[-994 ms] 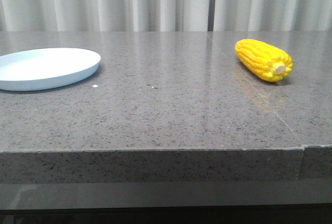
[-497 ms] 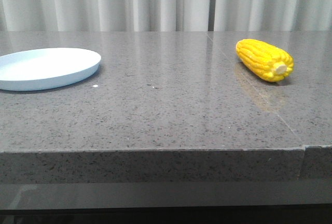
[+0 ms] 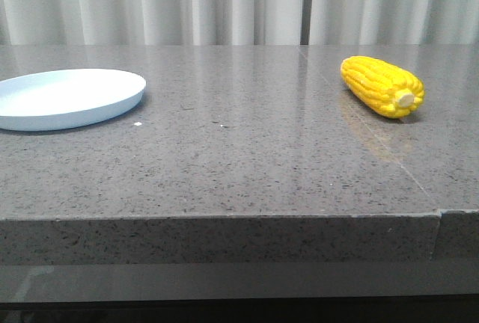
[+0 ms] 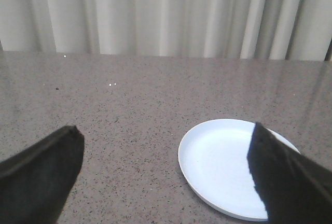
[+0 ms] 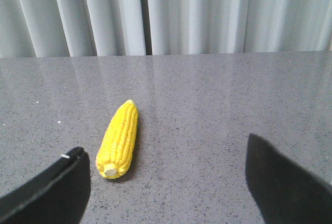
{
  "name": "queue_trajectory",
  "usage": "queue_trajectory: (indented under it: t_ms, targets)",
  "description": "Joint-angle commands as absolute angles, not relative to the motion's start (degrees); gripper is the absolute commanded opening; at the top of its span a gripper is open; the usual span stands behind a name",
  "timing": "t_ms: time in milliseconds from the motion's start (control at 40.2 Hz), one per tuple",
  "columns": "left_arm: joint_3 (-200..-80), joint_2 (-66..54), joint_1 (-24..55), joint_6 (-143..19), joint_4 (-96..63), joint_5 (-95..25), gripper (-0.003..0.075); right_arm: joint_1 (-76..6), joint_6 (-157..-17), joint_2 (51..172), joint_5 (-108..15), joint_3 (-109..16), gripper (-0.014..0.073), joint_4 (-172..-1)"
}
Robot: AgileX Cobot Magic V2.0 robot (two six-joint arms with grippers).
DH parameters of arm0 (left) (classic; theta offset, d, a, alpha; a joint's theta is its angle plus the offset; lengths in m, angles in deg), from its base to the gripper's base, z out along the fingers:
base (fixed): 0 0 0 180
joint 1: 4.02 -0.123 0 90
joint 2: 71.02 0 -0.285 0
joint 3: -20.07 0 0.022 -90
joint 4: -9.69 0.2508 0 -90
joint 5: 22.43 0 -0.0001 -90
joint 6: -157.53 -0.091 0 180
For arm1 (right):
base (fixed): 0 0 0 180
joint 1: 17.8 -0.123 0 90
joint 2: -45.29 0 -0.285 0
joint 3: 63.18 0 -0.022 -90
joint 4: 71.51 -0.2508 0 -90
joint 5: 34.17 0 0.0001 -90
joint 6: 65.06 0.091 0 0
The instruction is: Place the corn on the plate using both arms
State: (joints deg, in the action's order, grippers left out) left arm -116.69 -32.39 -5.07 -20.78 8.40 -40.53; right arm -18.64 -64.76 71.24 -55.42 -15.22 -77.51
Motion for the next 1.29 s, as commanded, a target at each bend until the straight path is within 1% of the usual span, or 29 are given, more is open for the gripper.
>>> queue_trajectory:
  t_ms: [0, 149, 298, 423, 596, 696, 770, 920, 1094, 1168, 1268]
  targets:
    - [-123.6, -23.6, -3.9, -21.2, 8.4, -38.5, 0.0599, -18.4, -65.1, 72.2, -51.3, -16.9, 0.0634, -77.9]
    - [-133.2, -11.5, -1.1, -21.6, 8.4, -49.1, 0.0599, -18.4, -65.1, 72.2, -51.3, -16.9, 0.0634, -77.9]
    - [-142.8, 2.0, -0.7, -21.6, 8.4, -60.3, 0.0599, -18.4, -65.1, 72.2, -51.3, -16.9, 0.0634, -77.9]
    - [-149.1, 12.1, -0.7, -21.6, 8.4, -66.4, 0.0599, -18.4, -65.1, 72.2, -51.3, -16.9, 0.0634, -77.9]
    - [-155.5, 24.4, -0.6, -21.6, 8.3, -69.6, 0.0597, -18.4, -65.1, 72.2, -51.3, -16.9, 0.0634, -77.9]
    - [-157.6, 29.0, -0.6, -21.7, 8.3, -70.0, 0.0577, -18.4, -65.1, 72.2, -51.3, -16.9, 0.0634, -77.9]
    - [-158.6, 31.0, -0.6, -21.7, 8.3, -69.7, 0.0534, -18.4, -65.1, 72.2, -51.3, -16.9, 0.0634, -77.9]
    - [-159.4, 32.8, -0.6, -21.7, 8.3, -67.7, 0.0372, -18.4, -65.1, 72.2, -51.3, -16.9, 0.0634, -77.9]
    - [-159.4, 34.0, -0.6, -21.7, 8.3, -67.1, 0.0219, -18.4, -65.1, 72.2, -51.3, -16.9, 0.0634, -77.9]
    - [-159.4, 33.8, -0.6, -21.7, 8.3, -66.5, 0.013, -18.4, -65.1, 72.2, -51.3, -16.9, 0.0634, -77.9]
    - [-159.4, 33.8, -0.6, -21.7, 7.9, -65.8, -0.0013, -18.4, -65.1, 72.2, -51.3, -16.9, 0.0634, -77.9]
